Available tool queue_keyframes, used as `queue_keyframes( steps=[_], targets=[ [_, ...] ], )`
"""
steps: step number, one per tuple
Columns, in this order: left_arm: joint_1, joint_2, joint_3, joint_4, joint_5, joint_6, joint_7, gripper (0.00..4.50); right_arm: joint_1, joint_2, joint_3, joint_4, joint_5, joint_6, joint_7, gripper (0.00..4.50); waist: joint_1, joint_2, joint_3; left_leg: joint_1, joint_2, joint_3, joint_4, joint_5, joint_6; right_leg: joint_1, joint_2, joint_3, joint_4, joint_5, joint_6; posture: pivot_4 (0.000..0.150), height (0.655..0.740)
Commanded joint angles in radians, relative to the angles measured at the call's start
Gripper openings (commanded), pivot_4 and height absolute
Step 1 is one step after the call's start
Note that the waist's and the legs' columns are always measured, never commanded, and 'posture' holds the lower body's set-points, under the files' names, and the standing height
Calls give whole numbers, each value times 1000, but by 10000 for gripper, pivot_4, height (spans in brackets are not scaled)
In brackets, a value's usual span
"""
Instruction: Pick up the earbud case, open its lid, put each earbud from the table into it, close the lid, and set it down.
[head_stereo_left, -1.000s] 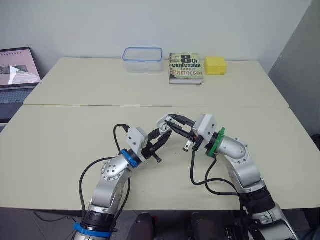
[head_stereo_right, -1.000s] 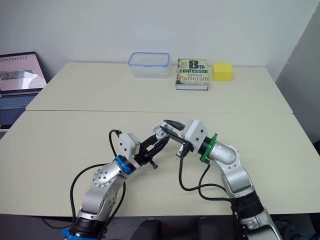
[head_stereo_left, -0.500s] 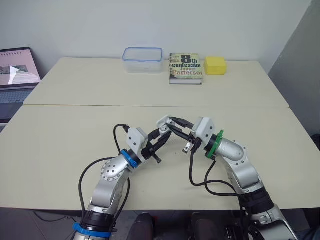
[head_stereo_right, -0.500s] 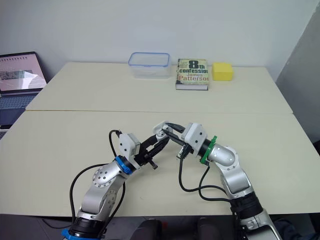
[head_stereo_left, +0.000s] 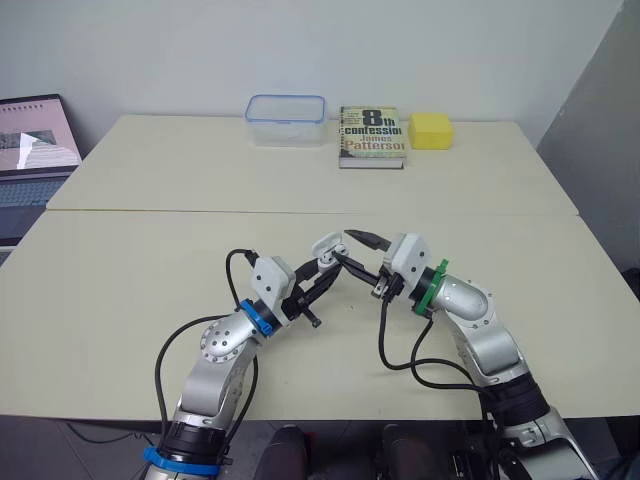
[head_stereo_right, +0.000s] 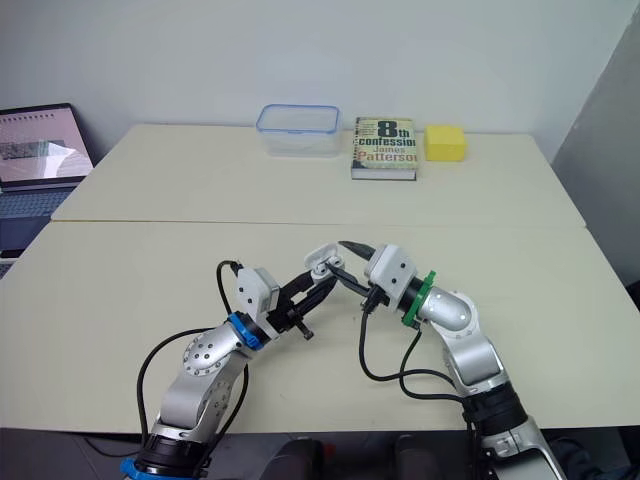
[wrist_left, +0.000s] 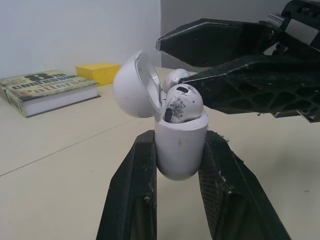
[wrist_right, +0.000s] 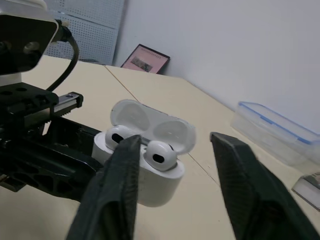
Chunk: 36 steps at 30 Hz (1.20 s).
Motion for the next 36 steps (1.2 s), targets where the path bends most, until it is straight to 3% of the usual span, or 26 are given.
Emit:
queue_keyframes(
  steps=[1,8,17,20,26,27,36],
  targets=[
    [-8,-5,3,-29,-6,-27,-3,7501,0,-11,-11,-64,27,4,11,29002,0,0,0,0,0,0,0,0,0,0,0,0,0,0,0,1500,7400],
    [-24,16,-1,-17,-52,13,-69,7501,59,-146,-130,-244,145,85,63,29002,4,0,0,-1,-1,0,0,0,0,0,0,0,0,0,0,1500,7400],
    [-148,120,-73,-16,-224,217,-392,7501,161,-421,-362,-380,205,305,68,29002,-2,0,0,0,0,1,0,0,0,0,0,0,-1,-3,5,1500,7400],
    [-211,152,-123,0,-267,304,-527,7501,109,-510,-368,-382,305,481,148,23097,-6,2,1,0,0,1,0,0,0,0,1,1,0,-3,5,1500,7400],
    [-243,169,-151,17,-260,327,-622,7501,-40,-597,-254,-341,396,648,280,1812,-8,2,1,0,0,1,0,0,0,0,1,1,-1,-3,4,1500,7400],
    [-240,170,-153,9,-264,335,-627,7501,-68,-603,-228,-327,410,672,309,0,-8,2,1,0,0,1,-1,0,0,-1,1,1,-1,-4,4,1500,7400],
    [-225,153,-158,-6,-249,338,-626,7501,-212,-611,-78,-294,472,796,477,0,-4,2,1,-1,0,1,0,0,0,-1,1,0,-1,-4,4,1500,7400]
  ],
)
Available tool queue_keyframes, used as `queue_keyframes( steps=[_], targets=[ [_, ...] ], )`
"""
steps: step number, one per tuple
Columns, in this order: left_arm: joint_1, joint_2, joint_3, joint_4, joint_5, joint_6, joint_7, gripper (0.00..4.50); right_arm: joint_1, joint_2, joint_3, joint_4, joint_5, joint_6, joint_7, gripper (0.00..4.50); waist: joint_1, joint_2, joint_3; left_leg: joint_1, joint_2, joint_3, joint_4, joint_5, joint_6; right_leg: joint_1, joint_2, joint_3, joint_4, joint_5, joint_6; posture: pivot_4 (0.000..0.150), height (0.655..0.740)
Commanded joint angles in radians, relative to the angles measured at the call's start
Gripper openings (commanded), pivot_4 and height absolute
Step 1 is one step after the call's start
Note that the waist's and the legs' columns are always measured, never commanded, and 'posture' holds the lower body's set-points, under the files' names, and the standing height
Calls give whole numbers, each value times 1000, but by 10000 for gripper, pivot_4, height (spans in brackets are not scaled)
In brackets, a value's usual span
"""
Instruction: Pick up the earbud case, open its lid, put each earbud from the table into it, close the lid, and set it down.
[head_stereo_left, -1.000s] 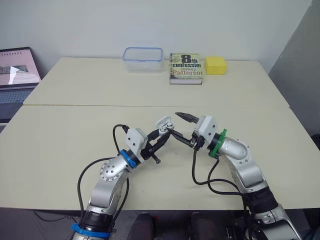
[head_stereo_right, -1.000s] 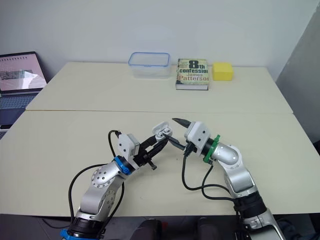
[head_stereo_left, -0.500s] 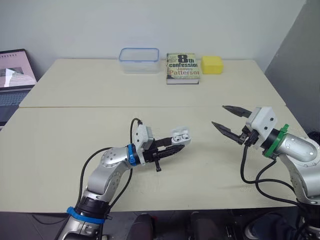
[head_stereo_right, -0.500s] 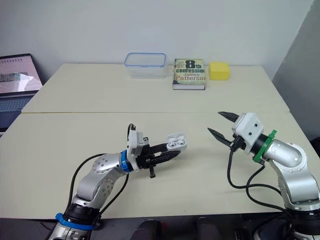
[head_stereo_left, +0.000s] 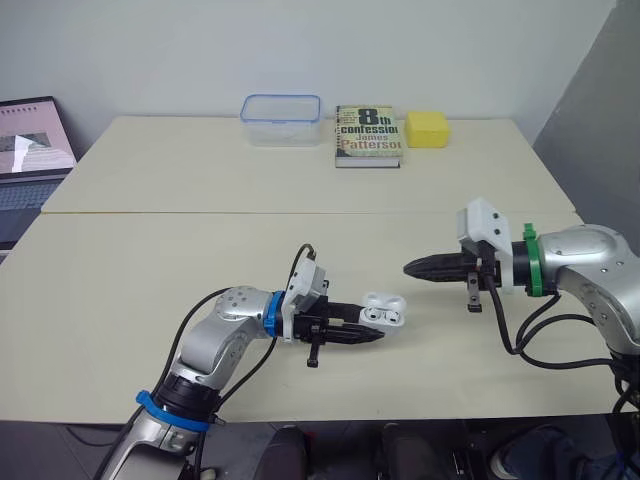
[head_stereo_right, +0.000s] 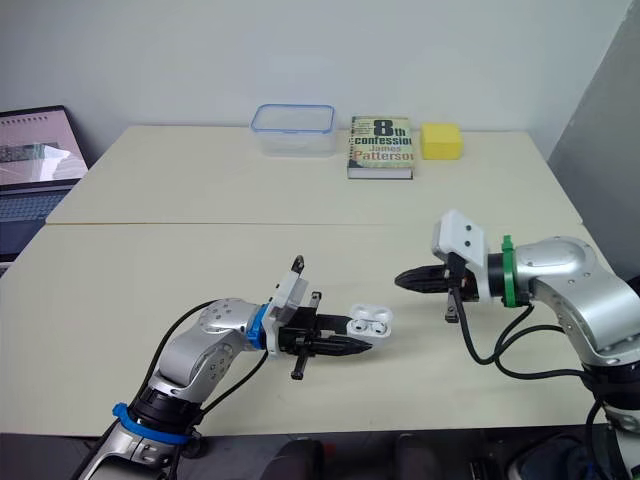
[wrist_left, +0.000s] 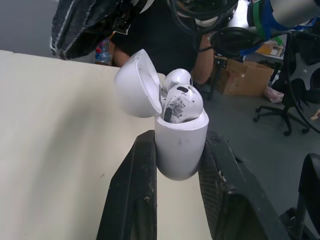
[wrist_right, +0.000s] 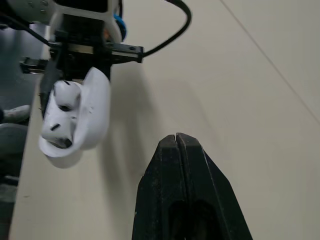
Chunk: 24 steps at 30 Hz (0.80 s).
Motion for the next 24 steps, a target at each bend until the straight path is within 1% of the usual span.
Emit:
queue_keyframes(
  steps=[1,4,11,17,18,19,21,23,24],
  targets=[
    [2,-8,3,-37,-5,-14,-3,7501,-23,-7,12,-19,35,25,53,0,0,0,0,0,0,0,0,0,0,0,0,0,0,0,0,1500,7400],
    [5,-7,2,-30,3,-22,-4,7501,-5,-20,8,-52,60,41,81,0,2,0,0,0,0,0,0,0,0,0,0,0,0,0,0,1500,7400],
    [9,-8,-1,-20,13,-31,-6,7501,21,-24,-44,-129,149,91,75,0,2,0,0,0,0,-1,0,0,0,0,0,-1,0,0,0,1500,7400],
    [3,-24,13,4,11,-8,19,7501,66,-56,-35,-159,149,78,72,0,4,0,0,0,0,-1,0,0,0,0,0,-1,-1,0,0,1500,7400],
    [-1,-26,19,5,1,20,34,7501,71,-53,-33,-154,134,68,55,0,3,0,0,0,0,0,0,0,0,0,0,-1,-1,0,0,1500,7400],
    [-8,-26,30,6,-27,90,61,7501,72,-45,-36,-142,104,48,26,0,3,0,0,0,0,0,0,0,0,0,0,-1,-1,0,0,1500,7400],
    [-35,-19,63,8,-116,296,122,7501,68,-40,-50,-110,67,27,-15,0,2,0,0,0,0,-1,0,0,0,0,0,-1,0,0,0,1500,7400],
    [-67,10,62,25,-133,421,143,7501,78,-51,-69,-76,23,-9,-40,0,1,0,0,0,0,-1,0,0,0,0,0,-1,0,0,0,1500,7400],
    [-92,11,68,51,-133,480,177,7501,89,-56,-78,-65,5,-23,-52,0,0,0,0,0,0,-2,0,0,0,0,0,-2,0,0,0,1500,7400]
  ],
)
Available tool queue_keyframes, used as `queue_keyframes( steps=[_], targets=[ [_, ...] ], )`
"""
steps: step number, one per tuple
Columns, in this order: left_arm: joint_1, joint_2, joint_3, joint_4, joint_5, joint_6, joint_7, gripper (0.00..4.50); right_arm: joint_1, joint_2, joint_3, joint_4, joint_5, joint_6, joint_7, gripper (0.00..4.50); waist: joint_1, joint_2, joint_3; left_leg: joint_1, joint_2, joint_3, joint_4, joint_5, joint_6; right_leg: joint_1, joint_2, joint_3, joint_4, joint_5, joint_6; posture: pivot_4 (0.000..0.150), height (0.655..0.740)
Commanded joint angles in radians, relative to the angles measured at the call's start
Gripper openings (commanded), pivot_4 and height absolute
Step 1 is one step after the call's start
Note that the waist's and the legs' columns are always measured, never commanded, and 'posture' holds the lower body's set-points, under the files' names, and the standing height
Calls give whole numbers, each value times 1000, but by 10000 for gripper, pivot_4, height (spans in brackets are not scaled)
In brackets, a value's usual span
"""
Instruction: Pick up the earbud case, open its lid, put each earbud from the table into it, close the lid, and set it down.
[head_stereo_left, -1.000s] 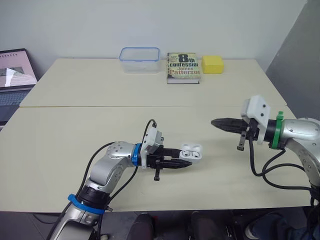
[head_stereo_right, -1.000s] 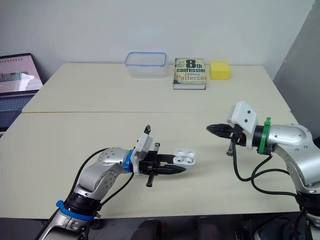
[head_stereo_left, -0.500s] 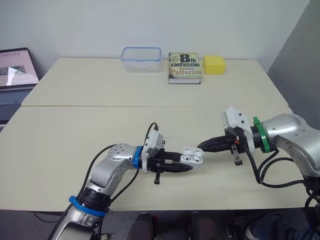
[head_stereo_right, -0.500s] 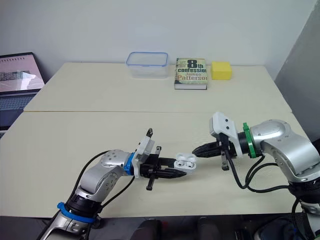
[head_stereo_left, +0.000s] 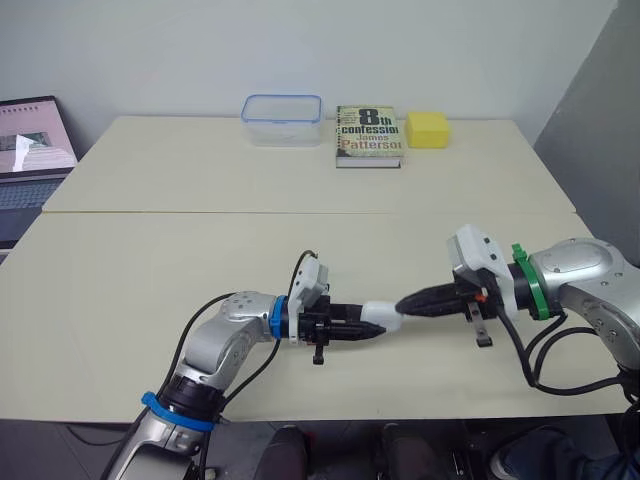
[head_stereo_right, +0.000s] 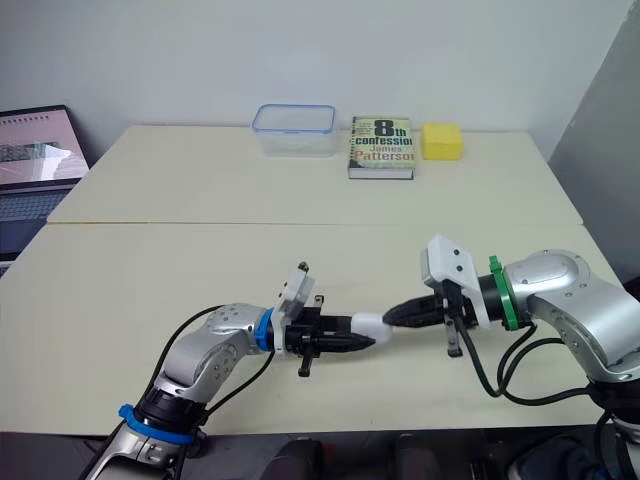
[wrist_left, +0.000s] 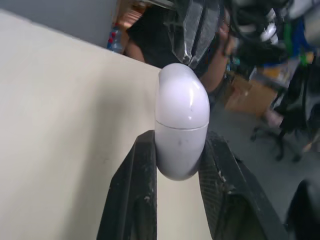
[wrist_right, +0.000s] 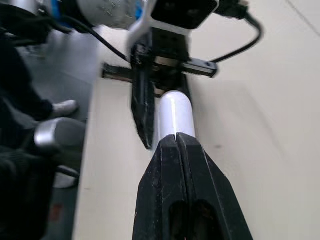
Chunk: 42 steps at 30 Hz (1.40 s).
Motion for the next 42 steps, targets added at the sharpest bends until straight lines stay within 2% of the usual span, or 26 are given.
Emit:
queue_keyframes(
  steps=[1,4,7,12,18,20,25,30,33,35,40,42],
  targets=[
    [-80,16,40,53,-45,214,83,7501,24,-14,-61,27,-65,-63,-51,0,-1,0,0,0,0,0,0,0,0,0,0,0,0,0,0,1500,7400],
    [-145,12,45,112,-56,347,128,7501,59,0,-70,6,-73,-75,-77,0,-1,0,0,-1,0,0,0,0,0,0,0,0,-1,0,0,1500,7400],
    [-214,17,6,212,-12,432,151,7501,128,25,-74,-40,-82,-101,-111,0,-1,0,0,-1,-1,-1,0,0,0,0,0,0,0,-1,1,1500,7400],
    [-259,10,5,314,19,473,162,7501,187,32,-72,-79,-102,-111,-132,0,-4,0,0,0,-1,0,0,0,0,0,0,0,0,-1,1,1500,7400],
    [-237,59,-20,298,54,458,134,7501,216,31,-79,-97,-103,-119,-145,0,-6,0,0,0,0,0,0,0,0,0,0,0,1,-1,1,1500,7400],
    [-222,75,-9,284,59,450,137,14757,220,29,-77,-93,-108,-129,-143,0,-8,0,0,0,0,0,0,0,0,0,0,0,1,-1,1,1500,7400],
    [-189,105,17,255,77,416,158,29354,203,31,-72,-76,-106,-129,-137,0,-11,0,0,0,0,-1,0,0,0,0,0,0,1,-1,1,1500,7400],
    [-100,267,-30,116,149,265,88,44635,194,-32,-40,-71,-129,-164,-50,0,-25,0,0,2,1,0,-1,0,0,0,0,1,1,-1,1,1500,7400],
    [-23,417,22,20,188,120,33,45000,189,-74,-39,-66,-165,-222,-6,5970,-31,0,0,3,3,2,-2,0,0,0,1,2,1,-1,0,1500,7400],
    [24,491,72,-26,206,19,7,45000,174,-83,-56,-66,-156,-231,7,12289,-29,0,0,4,4,2,-4,0,0,-1,0,3,1,-1,0,1500,7400],
    [165,625,250,-117,201,-187,-78,45000,152,-147,-122,-58,-141,-262,72,30734,-16,1,2,1,11,2,-3,0,0,-1,1,0,0,-2,-2,1500,7400],
    [233,693,309,-160,194,-184,-110,45000,158,-192,-163,-44,-127,-296,135,38605,-14,1,2,0,11,4,-3,0,-1,-2,0,1,-2,-2,-2,1500,7400]
  ],
)
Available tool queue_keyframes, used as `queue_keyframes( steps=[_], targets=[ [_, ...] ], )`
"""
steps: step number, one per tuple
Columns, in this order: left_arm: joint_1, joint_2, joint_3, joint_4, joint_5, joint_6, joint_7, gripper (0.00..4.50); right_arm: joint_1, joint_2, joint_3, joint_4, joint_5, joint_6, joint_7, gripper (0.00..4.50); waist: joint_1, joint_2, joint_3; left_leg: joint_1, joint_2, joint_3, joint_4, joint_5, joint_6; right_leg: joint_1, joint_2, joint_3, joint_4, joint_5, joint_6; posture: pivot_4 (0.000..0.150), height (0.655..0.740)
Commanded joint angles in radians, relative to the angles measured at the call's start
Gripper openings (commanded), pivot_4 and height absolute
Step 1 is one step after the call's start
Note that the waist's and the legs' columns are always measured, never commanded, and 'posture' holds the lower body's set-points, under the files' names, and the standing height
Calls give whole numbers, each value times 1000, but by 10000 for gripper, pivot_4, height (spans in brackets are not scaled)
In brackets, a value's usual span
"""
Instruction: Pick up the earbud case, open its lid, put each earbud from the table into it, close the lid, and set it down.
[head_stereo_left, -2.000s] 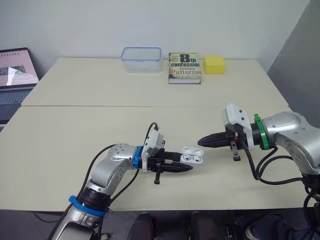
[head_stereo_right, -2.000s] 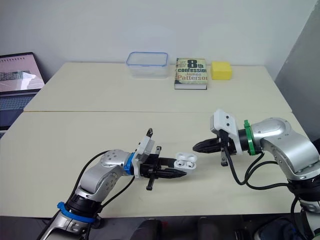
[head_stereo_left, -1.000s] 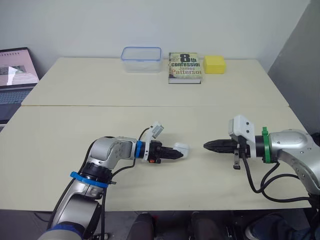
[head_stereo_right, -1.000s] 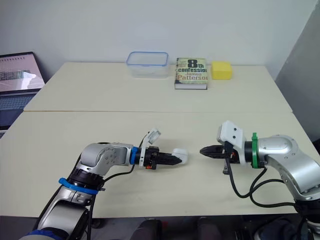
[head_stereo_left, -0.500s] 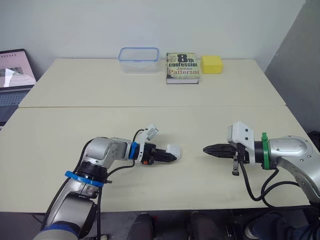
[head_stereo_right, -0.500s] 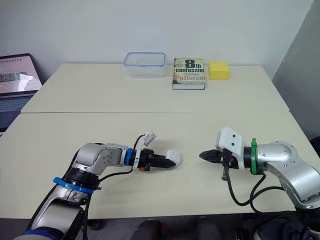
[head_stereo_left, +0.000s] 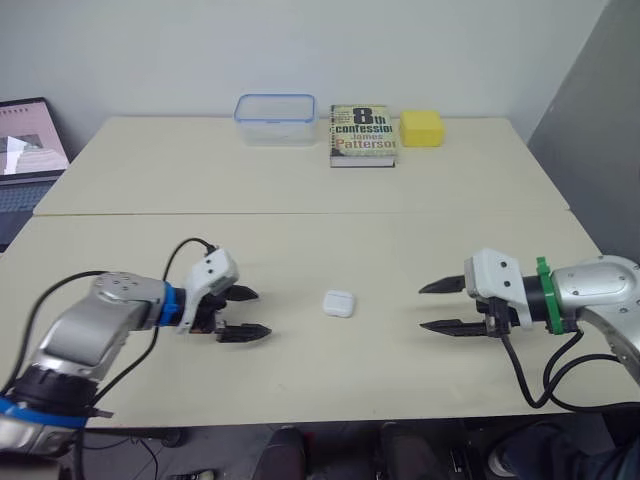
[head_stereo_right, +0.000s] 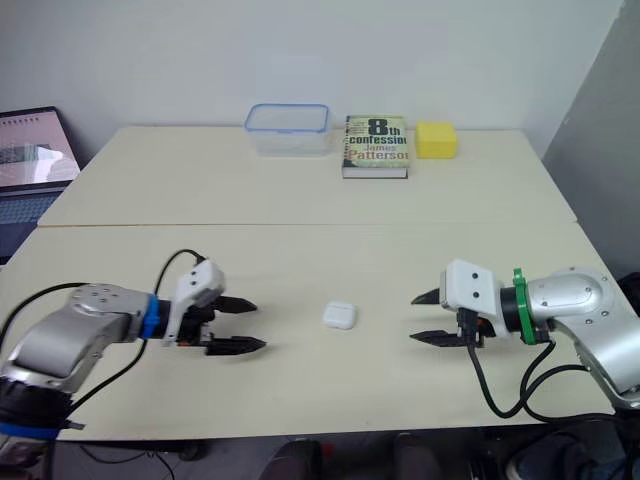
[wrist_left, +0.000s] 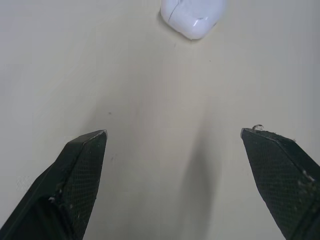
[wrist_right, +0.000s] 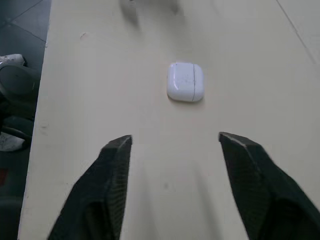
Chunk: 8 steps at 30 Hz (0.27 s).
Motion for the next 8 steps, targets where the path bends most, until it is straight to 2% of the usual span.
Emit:
queue_keyframes(
  steps=[1,2,8],
  targets=[
    [74,81,131,-89,-12,-41,-41,45000,-3,-64,-100,14,20,-73,91,42265,2,0,0,0,0,1,0,-1,-1,0,0,0,-1,0,0,1500,7400],
    [88,85,148,-101,-15,-41,-33,45000,0,-71,-109,23,19,-90,102,44728,4,0,0,0,0,2,0,-1,-1,0,0,1,-2,0,0,1500,7400],
    [195,76,297,-187,-60,-71,-42,45000,-11,-105,-130,97,2,-146,156,44728,6,0,0,1,1,4,0,-1,-1,0,0,2,-2,0,0,1500,7400]
  ],
)
